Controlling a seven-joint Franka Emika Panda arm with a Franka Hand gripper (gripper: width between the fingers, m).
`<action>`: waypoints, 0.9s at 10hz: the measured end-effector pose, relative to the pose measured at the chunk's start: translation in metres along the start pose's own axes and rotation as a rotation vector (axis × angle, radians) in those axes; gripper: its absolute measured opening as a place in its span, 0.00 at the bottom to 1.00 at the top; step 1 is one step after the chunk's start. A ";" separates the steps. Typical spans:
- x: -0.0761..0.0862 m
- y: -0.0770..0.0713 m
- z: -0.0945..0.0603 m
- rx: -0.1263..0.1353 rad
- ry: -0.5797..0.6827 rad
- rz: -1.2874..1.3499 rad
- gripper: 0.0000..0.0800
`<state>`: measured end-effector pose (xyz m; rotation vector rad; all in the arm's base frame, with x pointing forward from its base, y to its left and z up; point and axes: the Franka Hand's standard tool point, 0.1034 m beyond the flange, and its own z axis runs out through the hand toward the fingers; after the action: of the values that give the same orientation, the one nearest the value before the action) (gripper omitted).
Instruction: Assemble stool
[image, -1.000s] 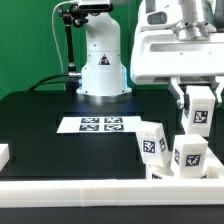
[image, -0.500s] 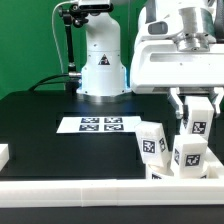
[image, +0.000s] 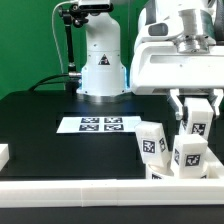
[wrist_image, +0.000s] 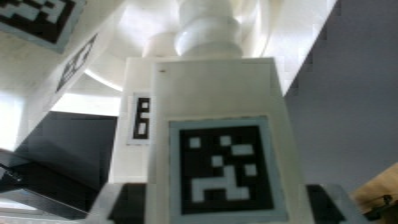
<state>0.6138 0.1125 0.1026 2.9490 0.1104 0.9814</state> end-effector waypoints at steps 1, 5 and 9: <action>0.000 0.000 0.000 0.000 0.000 -0.001 0.42; 0.001 -0.014 0.005 0.014 0.001 -0.013 0.42; 0.001 -0.012 0.008 0.011 0.010 -0.017 0.42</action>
Offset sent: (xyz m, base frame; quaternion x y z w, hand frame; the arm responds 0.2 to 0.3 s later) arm 0.0104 0.0275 -0.0040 0.0228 0.0141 0.0254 0.9993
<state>0.6190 0.1245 0.0966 2.9486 0.1419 0.9960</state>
